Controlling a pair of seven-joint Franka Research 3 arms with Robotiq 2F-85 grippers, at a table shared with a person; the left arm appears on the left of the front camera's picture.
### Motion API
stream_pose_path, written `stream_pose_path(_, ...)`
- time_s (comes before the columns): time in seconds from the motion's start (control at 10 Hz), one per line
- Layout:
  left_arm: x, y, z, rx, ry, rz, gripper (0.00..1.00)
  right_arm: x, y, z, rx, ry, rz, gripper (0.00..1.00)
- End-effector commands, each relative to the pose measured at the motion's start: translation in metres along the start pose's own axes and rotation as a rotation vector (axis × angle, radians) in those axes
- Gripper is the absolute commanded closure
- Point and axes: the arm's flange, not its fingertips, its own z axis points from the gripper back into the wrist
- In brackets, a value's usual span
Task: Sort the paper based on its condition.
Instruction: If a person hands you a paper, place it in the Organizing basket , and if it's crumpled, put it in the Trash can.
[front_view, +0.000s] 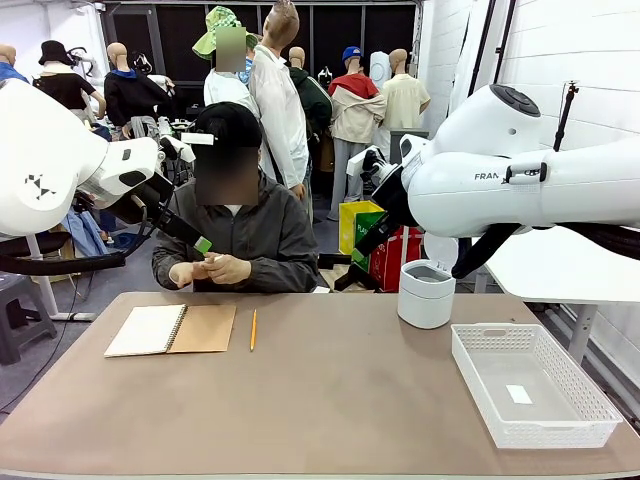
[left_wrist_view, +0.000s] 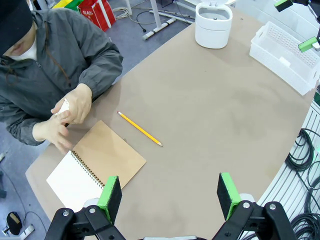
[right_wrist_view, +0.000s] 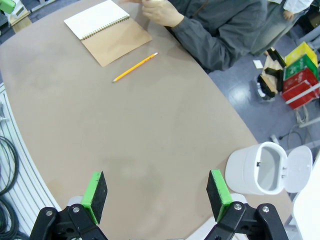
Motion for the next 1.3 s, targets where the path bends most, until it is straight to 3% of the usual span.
stream_pose_path(0.0,0.0007,0.0019,0.001,-0.005,0.001,0.003,0.0,0.0009,-0.0002,0.0004,-0.009,0.009,0.0,0.0)
stream_pose_path(1.2,0.0007,0.0019,0.001,-0.005,0.001,0.003,0.0,0.0009,-0.0002,0.0004,-0.009,0.009,0.0,0.0)
